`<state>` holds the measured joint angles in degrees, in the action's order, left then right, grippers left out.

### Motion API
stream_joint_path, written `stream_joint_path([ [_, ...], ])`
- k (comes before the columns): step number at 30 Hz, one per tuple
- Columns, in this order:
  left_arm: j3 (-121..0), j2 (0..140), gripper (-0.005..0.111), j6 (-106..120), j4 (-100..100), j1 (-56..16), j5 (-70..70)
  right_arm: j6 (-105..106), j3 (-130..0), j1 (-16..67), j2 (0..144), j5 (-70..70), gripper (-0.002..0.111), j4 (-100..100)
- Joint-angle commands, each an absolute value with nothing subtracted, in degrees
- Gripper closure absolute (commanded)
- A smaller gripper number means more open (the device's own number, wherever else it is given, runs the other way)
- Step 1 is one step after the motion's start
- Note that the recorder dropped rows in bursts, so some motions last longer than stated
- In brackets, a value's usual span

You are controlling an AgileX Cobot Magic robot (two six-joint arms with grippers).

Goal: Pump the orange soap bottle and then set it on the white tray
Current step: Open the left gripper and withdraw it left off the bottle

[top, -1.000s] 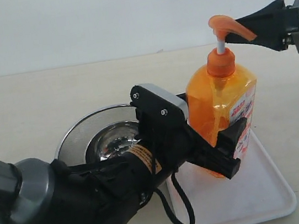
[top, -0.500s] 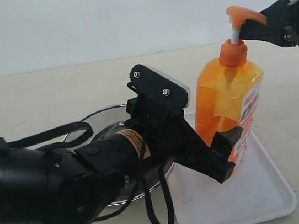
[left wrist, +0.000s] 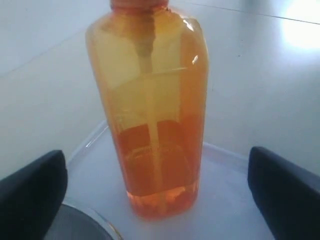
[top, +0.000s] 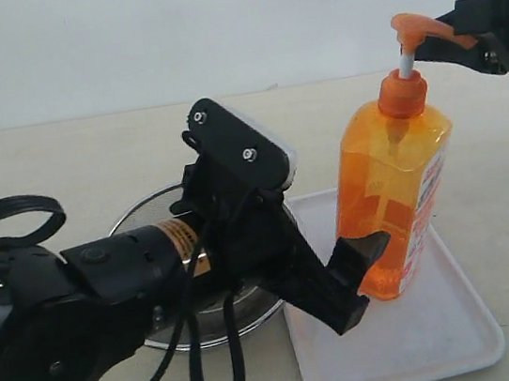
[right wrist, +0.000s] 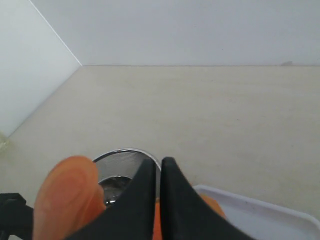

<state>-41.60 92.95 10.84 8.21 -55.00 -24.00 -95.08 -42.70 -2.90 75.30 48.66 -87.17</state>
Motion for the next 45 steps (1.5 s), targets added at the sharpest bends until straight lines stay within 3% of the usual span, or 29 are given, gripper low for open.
stream_joint_path([
  [1,-39.07,89.79,0.016,11.38,8.56,-55.17,-24.10,-95.98,-42.65,-2.82,72.22,46.91,0.108,-86.58],
  [11,-30.48,77.16,0.016,11.38,10.07,-55.17,-23.51,-107.80,-42.65,-2.82,63.78,26.84,0.108,-99.95],
  [21,-19.32,51.93,0.020,10.78,12.65,-55.17,-17.15,-107.70,-42.65,-2.82,62.98,25.73,0.108,-99.95],
  [25,-17.03,42.38,0.041,8.47,12.65,-55.17,-14.69,-107.43,-42.65,-2.82,62.98,25.85,0.108,-99.95],
  [29,-15.72,35.06,0.081,7.71,12.65,-55.17,-13.42,-107.43,-42.65,-2.82,62.98,25.85,0.108,-99.95],
  [30,-15.13,32.56,0.099,6.39,12.65,-55.17,-13.42,-107.65,-42.65,-2.82,62.98,25.85,0.108,-99.95],
  [42,-12.74,26.98,0.102,1.55,12.65,-55.17,-12.99,-107.48,-42.65,-2.82,62.98,25.85,0.108,-99.95],
  [45,-12.74,26.98,0.102,8.91,12.65,-55.17,-13.77,-107.60,-42.65,-2.82,62.98,25.85,0.108,-99.95],
])
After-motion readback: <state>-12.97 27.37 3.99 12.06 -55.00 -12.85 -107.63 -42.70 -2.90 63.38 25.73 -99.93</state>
